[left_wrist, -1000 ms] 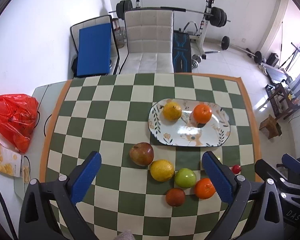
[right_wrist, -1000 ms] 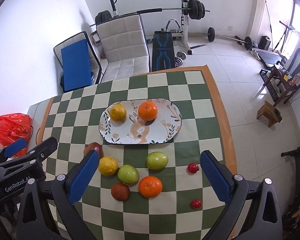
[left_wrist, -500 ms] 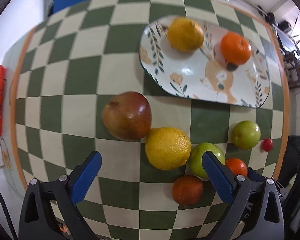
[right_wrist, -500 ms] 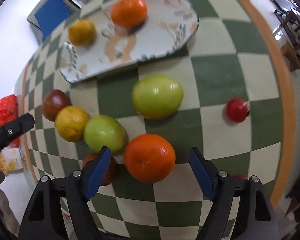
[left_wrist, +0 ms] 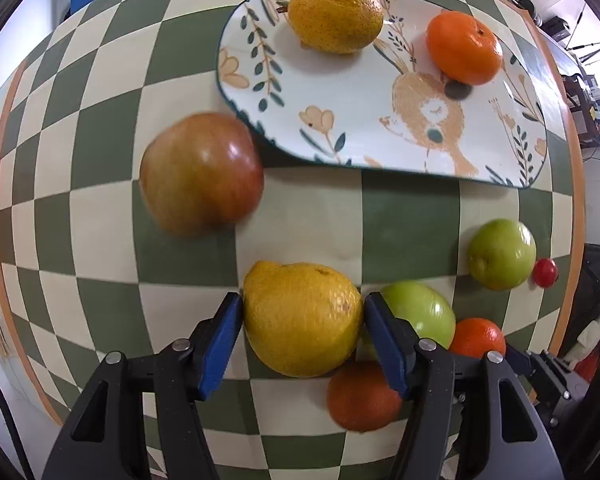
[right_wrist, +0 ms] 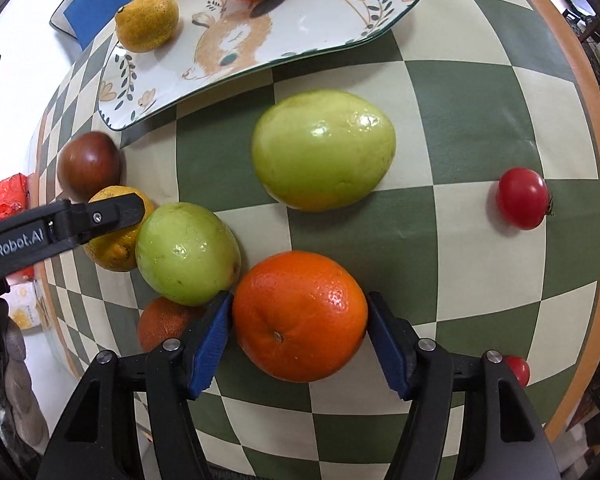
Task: Organize fruits
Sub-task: 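Grasp a second yellow lemon with the left tool while the right tool grasps an orange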
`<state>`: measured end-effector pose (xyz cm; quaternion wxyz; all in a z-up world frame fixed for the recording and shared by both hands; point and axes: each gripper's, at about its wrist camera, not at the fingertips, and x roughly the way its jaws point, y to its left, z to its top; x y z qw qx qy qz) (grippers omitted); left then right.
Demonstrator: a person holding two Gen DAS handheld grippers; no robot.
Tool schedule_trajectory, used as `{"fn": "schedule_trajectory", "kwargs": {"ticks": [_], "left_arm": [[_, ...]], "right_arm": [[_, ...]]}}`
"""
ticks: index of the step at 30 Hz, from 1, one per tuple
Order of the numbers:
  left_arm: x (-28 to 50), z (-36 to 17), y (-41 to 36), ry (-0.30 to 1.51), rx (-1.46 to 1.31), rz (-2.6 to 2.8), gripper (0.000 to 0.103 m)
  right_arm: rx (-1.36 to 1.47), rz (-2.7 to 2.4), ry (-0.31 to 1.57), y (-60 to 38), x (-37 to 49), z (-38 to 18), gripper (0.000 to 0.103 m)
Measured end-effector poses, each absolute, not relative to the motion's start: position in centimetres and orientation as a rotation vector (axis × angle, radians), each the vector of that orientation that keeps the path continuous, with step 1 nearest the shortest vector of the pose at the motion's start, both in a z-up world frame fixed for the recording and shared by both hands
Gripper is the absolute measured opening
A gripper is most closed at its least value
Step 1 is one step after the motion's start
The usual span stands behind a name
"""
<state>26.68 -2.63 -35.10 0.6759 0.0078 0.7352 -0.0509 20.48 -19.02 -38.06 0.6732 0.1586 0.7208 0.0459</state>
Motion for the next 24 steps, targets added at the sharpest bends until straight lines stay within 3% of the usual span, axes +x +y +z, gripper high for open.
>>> {"fn": "schedule_trajectory", "kwargs": {"ticks": [10, 24], "left_arm": [[22.0, -35.5, -1.2, 1.666, -0.071, -0.136, 0.062], [24.7, -37.7, -1.8, 1.685, -0.044, -0.185, 0.062]], "right_arm": [[0.385, 0.102, 1.662, -20.2, 18.4, -38.9, 0.069], [0.346, 0.088, 1.683, -19.3, 19.1, -39.5, 0.070]]}}
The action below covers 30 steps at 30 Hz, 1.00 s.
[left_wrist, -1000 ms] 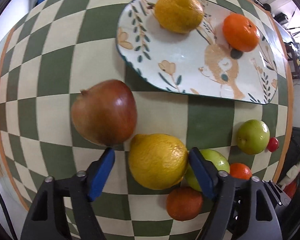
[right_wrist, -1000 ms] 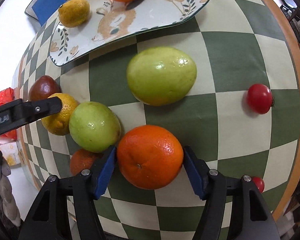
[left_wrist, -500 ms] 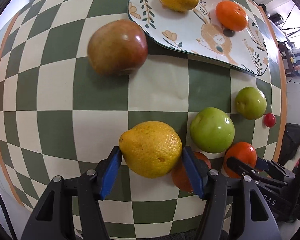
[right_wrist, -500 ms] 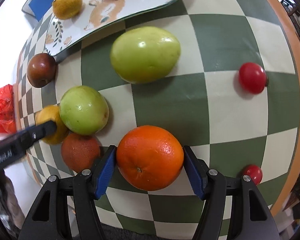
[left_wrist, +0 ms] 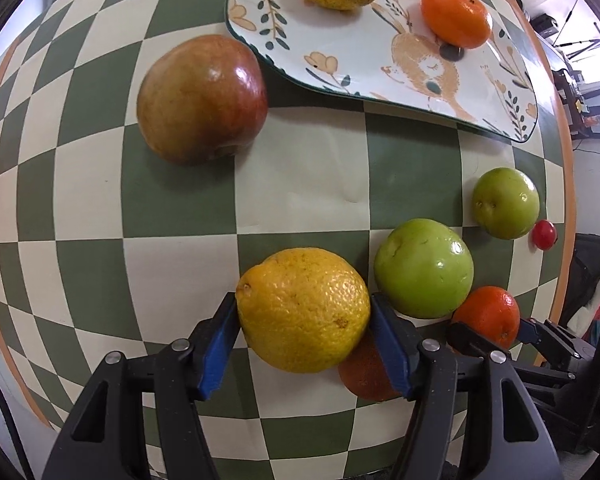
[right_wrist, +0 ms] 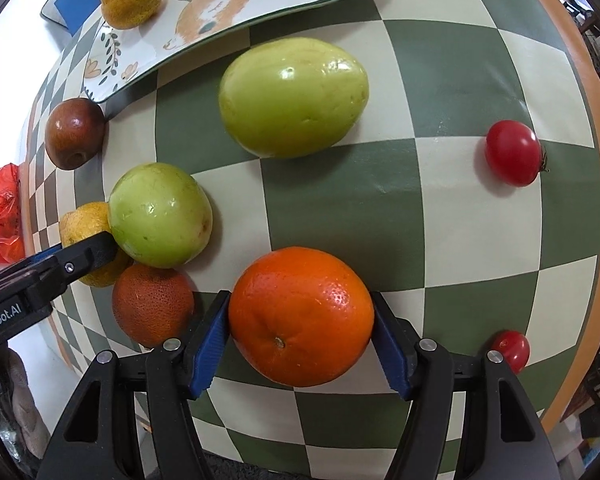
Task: Organize fruits
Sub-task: 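Grasp a second yellow lemon with the left tool while the right tool grasps an orange, then place lemon and orange on the plate beside the first fruits, open both tools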
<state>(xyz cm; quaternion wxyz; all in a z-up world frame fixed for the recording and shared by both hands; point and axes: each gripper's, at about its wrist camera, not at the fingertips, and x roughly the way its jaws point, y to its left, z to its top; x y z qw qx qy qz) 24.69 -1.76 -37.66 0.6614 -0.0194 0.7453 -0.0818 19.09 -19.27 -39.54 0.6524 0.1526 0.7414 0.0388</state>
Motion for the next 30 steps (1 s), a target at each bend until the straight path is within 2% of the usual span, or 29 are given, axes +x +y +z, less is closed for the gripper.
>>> {"fn": "schedule_trajectory", "kwargs": {"ticks": [5, 10, 15, 19, 24, 30], "left_arm": [[23.1, -36.4, -1.5, 1.658, -0.041, -0.141, 0.061], [22.9, -32.0, -0.6, 1.592, -0.100, -0.138, 0.061], [25.4, -26.5, -0.4, 1.500, -0.179, -0.166, 0.061], [29.9, -24.1, -0.2, 1.463, -0.206, -0.174, 0.061], [35.0, -25.7, -1.6, 1.481, -0.180, -0.129, 0.061], [39.0, -30.6, -1.4, 1.581, -0.138, -0.079, 0.061]], "right_arm": [[0.343, 0.091, 1.682, -19.3, 19.2, -39.6, 0.068], [0.328, 0.081, 1.669, -18.6, 18.5, -39.2, 0.068], [0.426, 0.111, 1.606, -19.8, 18.5, -36.0, 0.067], [0.463, 0.144, 1.509, -20.5, 21.1, -32.0, 0.067], [0.428, 0.177, 1.411, -20.2, 27.2, -28.6, 0.067], [0.346, 0.139, 1.439, -21.1, 34.2, -31.1, 0.067]]}}
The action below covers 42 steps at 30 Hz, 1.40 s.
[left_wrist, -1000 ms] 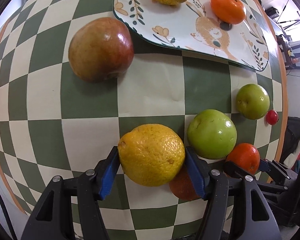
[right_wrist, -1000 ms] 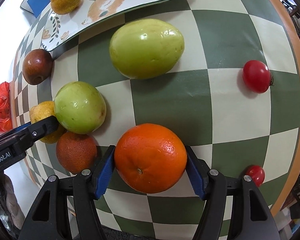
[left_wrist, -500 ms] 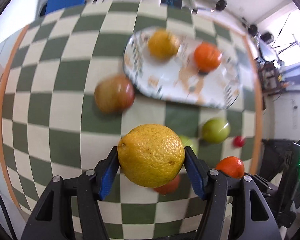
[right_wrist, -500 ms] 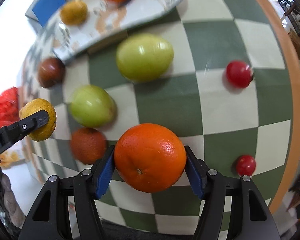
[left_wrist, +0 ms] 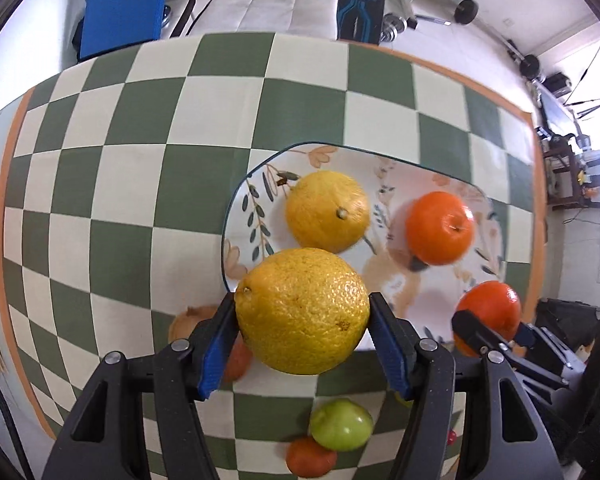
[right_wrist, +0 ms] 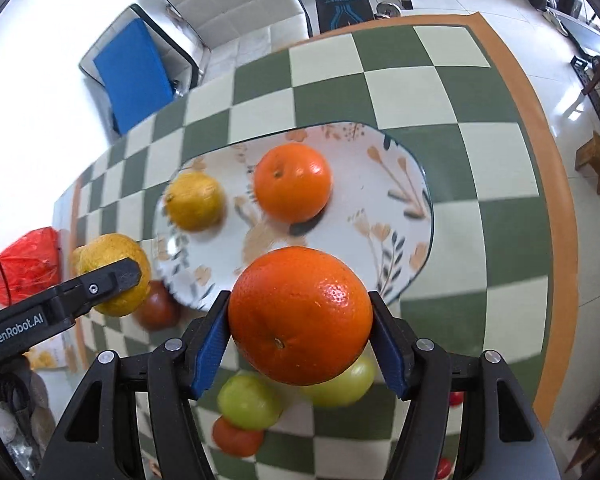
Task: Organize fruits
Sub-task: 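Place lemon and orange on the plate beside the first fruits, open both tools, then lift both tools back from the plate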
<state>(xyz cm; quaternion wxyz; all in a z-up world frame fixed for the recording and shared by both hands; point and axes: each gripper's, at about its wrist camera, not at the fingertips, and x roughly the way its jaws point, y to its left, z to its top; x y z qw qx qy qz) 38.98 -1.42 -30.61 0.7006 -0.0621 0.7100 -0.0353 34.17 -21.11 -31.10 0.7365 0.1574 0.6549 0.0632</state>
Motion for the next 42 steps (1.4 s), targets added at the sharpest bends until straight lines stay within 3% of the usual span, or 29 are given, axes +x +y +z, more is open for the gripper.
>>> {"fn": "schedule_trajectory", "kwargs": {"ticks": [9, 16, 18, 21, 22, 42], "left_arm": [[40.1, -34.0, -0.4, 1.653, -0.124, -0.048, 0.062], [39.8, -34.4, 0.4, 1.665, -0.149, -0.038, 0.062], [39.6, -33.8, 0.4, 1.651, -0.152, -0.037, 0.067], [39.3, -32.7, 0.6, 1.623, -0.138, -0.015, 0.086], [39.3, -32.4, 0.7, 1.612, -0.130, -0.007, 0.088], [31.7, -24.8, 0.8, 1.372, -0.028, 0.054, 0.089]], "right_arm": [[0.257, 0.098, 1.555, -22.0, 38.5, -37.3, 0.068], [0.251, 0.107, 1.586, -21.7, 39.3, -37.9, 0.073], [0.282, 0.110, 1.582, -22.0, 39.1, -37.5, 0.092], [0.278, 0.079, 1.571, -22.1, 39.0, -36.9, 0.094], [0.276, 0.072, 1.569, -22.1, 39.0, -36.7, 0.094], [0.149, -0.007, 1.384, -22.2, 31.8, -27.3, 0.097]]}}
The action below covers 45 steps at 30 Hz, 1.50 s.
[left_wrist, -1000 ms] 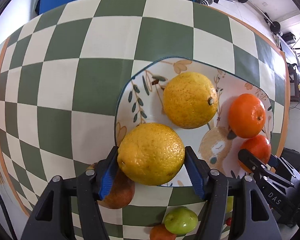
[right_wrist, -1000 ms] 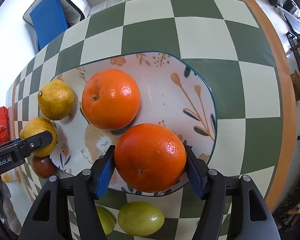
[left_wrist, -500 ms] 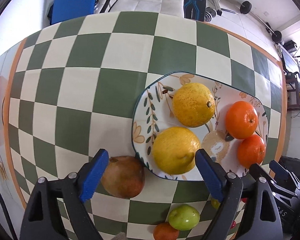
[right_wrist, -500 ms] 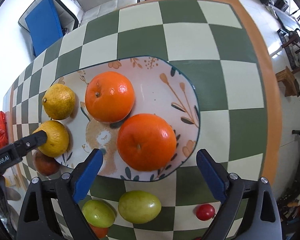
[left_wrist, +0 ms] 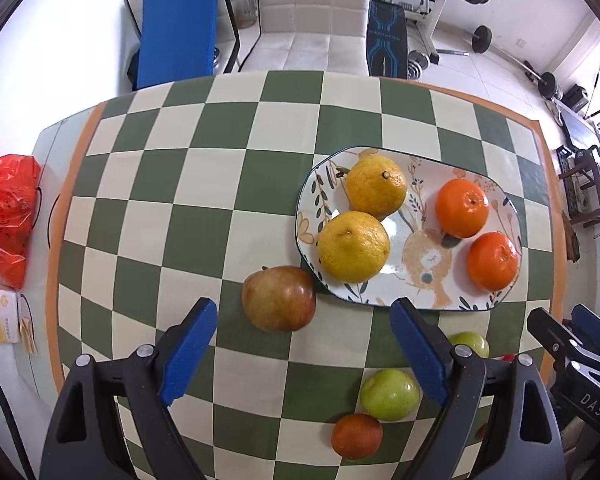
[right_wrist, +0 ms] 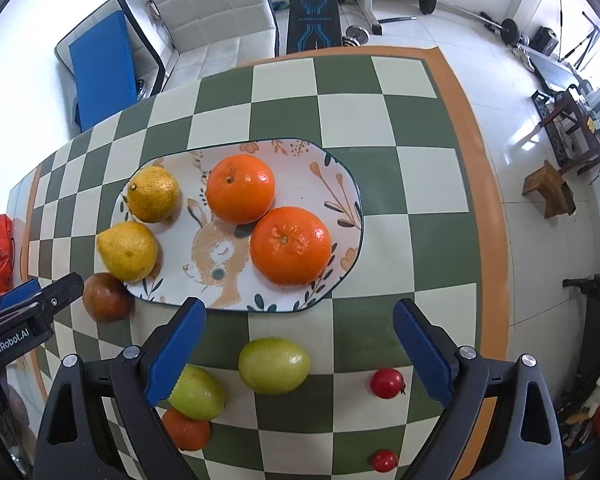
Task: Organize fruits
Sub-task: 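Lift both tools back from the plate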
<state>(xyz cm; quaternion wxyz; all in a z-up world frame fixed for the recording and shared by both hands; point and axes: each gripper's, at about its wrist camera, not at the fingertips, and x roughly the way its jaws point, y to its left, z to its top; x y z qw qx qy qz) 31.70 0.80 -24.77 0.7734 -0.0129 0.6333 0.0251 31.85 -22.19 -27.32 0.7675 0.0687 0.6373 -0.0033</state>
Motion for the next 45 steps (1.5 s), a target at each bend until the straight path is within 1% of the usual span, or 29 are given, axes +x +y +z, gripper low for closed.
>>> {"fn": "schedule_trajectory", "kwargs": {"ticks": [8, 18, 28, 38, 45], "left_arm": [[28.0, -20.8, 0.1, 1.273, 0.000, 0.026, 0.088], [24.1, -15.7, -0.8, 1.179, 0.000, -0.020, 0.088], [21.9, -12.2, -0.6, 1.106, -0.016, -0.042, 0.088], [21.3, -11.3, -0.3, 1.084, -0.022, -0.039, 0.088], [22.0, -12.2, -0.1, 1.112, -0.039, -0.033, 0.089]], "right_arm": [[0.114, -0.003, 1.312, -21.2, 28.9, -23.9, 0.097], [0.111, 0.009, 1.209, -20.8, 24.4, -18.2, 0.097], [0.120, 0.016, 1.117, -20.6, 20.8, -13.0, 0.097], [0.128, 0.017, 1.073, -20.5, 19.4, -10.6, 0.097], [0.141, 0.032, 1.072, -20.2, 19.7, -10.6, 0.097]]}}
